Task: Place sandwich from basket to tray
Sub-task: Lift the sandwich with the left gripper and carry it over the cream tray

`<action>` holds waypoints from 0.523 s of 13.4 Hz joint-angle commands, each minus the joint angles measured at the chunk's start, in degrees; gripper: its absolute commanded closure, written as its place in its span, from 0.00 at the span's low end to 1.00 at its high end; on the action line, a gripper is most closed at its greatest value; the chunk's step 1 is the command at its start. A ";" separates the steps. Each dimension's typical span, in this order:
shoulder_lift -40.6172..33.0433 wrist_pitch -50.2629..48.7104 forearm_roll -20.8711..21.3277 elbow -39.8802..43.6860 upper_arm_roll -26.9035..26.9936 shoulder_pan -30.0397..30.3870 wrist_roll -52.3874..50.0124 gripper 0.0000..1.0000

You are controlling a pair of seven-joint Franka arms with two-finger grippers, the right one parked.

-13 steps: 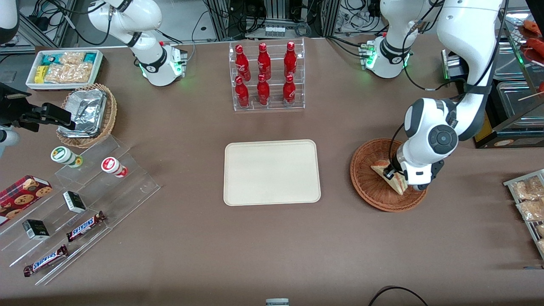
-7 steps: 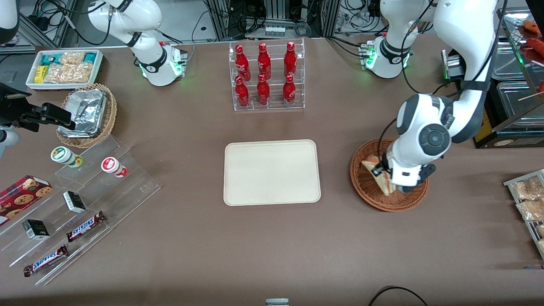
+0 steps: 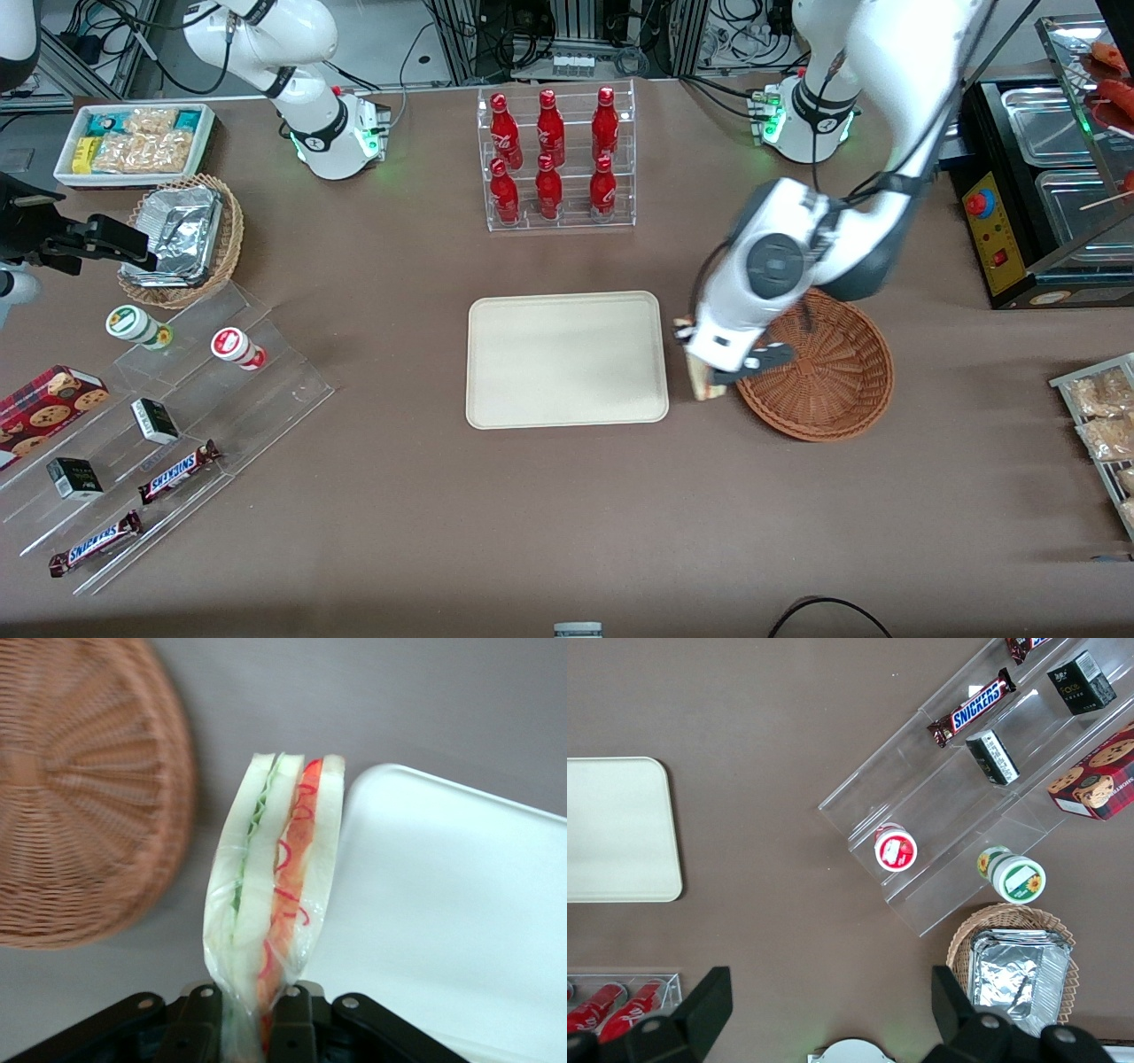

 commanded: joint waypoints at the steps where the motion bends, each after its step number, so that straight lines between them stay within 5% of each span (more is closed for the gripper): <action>1: 8.05 -1.24 3.72 7.93 0.20 -6.73 -6.04 1.00; 7: 18.60 -1.50 5.93 19.88 0.55 -16.77 -13.08 1.00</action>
